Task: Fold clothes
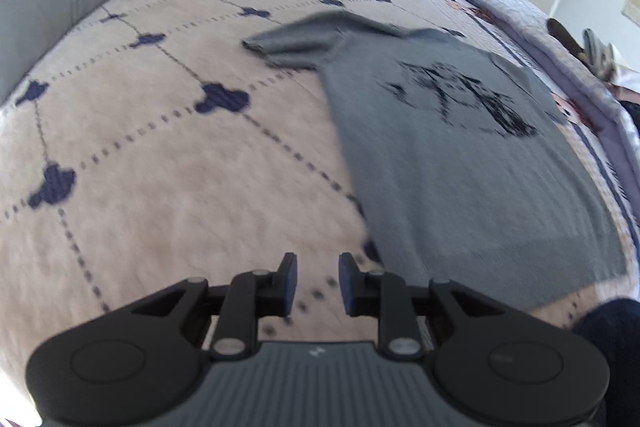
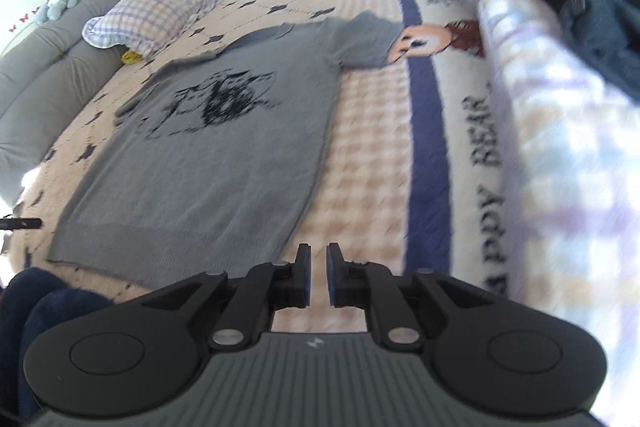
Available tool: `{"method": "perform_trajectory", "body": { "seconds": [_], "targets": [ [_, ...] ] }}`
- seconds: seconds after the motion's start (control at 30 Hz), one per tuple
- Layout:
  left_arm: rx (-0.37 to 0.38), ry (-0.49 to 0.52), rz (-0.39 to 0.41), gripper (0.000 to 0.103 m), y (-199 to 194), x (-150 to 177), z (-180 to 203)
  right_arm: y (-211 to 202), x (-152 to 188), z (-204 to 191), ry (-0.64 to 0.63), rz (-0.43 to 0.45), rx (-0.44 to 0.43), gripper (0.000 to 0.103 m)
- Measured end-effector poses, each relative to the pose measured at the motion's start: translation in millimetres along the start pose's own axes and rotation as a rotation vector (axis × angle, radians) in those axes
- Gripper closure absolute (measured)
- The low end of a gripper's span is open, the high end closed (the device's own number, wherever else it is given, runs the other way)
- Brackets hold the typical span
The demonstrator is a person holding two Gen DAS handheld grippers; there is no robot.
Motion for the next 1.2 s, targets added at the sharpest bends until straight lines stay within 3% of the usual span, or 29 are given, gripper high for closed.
{"method": "perform_trajectory", "body": {
  "seconds": [0.1,0.2,0.3,0.37,0.47,0.53,0.73,0.77,0.83,0.87,0.97,1.1,1.17,1.2],
  "targets": [
    [-0.014,0.050,0.054,0.068,12,-38,5,17,-26,0,-0.030,0.013,0.018,0.092],
    [-0.022,0.079,0.101,0.056,31,-76,12,51,-59,-26,-0.116,0.010,-0.009,0.092],
    [-0.002,0.017,0.100,0.054,59,-111,11,94,-96,-60,-0.174,-0.009,-0.081,0.090],
    [0.006,-0.034,0.101,0.052,81,-133,6,131,-123,-90,-0.240,-0.017,-0.112,0.082],
    [-0.027,-0.084,0.115,0.051,112,-166,-6,193,-167,-126,-0.268,-0.061,-0.144,0.081],
    [-0.053,-0.109,0.125,0.045,132,-186,-17,237,-196,-148,-0.262,-0.101,-0.163,0.081],
    [-0.128,-0.171,0.126,0.047,191,-221,-57,351,-263,-197,-0.029,-0.242,-0.301,0.078],
    [-0.128,-0.178,0.123,0.053,198,-223,-62,367,-270,-205,-0.008,-0.260,-0.311,0.078],
    [-0.133,-0.171,0.124,0.066,204,-222,-67,397,-277,-215,-0.029,-0.293,-0.253,0.079],
    [-0.152,-0.163,0.129,0.067,204,-221,-68,405,-284,-218,-0.035,-0.272,-0.233,0.083],
    [-0.181,-0.164,0.163,0.067,201,-223,-76,419,-307,-227,-0.052,-0.177,-0.179,0.081],
    [-0.142,-0.204,0.156,0.066,205,-227,-79,423,-331,-236,-0.124,-0.020,-0.071,0.078],
    [-0.145,-0.202,0.161,0.053,203,-226,-80,426,-337,-238,-0.164,0.030,-0.001,0.078],
    [-0.148,-0.205,0.163,0.049,203,-225,-81,422,-338,-240,-0.156,0.063,-0.016,0.078]
  ]
}}
Point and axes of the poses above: each gripper's, at about its wrist camera, not at the fingertips, and y roughly the way its jaws point, z to its right, x to its underside, the point moved 6 cm from there along y, roughly the way its jaws point, and after that the axes turned 2 degrees about -x, right-handed, at the moved point
